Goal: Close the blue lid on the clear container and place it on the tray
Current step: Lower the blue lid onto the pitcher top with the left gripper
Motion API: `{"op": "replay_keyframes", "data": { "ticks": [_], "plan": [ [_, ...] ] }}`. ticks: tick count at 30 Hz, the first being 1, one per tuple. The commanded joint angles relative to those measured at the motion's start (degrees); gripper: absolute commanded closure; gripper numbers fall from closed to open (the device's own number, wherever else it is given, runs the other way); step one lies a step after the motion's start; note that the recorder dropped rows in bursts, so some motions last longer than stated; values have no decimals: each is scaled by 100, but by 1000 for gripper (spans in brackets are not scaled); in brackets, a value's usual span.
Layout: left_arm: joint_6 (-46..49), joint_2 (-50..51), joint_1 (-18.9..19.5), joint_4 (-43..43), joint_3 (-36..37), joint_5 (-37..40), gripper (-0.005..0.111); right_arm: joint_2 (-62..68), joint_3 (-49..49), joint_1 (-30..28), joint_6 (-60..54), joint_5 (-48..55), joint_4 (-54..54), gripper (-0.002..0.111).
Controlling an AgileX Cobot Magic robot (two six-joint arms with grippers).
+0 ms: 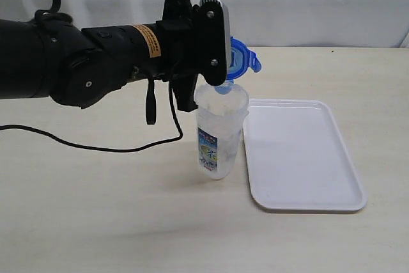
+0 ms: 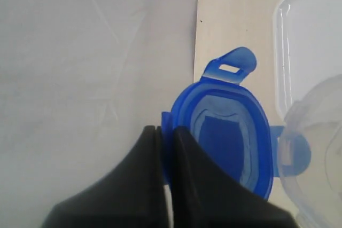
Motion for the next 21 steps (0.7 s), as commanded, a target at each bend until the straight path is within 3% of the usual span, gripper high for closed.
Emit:
{"op": "replay_keyframes", "data": {
  "ticks": [1,10,18,21],
  "plan": [
    [-32,-76,-89,-89,0,-303,107,-36,10,-33,-42,-1,10,104],
    [-32,-162,-89,-89,0,-740,107,-36,10,-33,-42,-1,10,104],
    [-32,-184,-249,-115,0,33,107,-36,10,-33,-42,-1,10,104],
    [-32,-184,-306,-346,0,-2,107,-36,10,-33,-42,-1,10,104]
  ]
}}
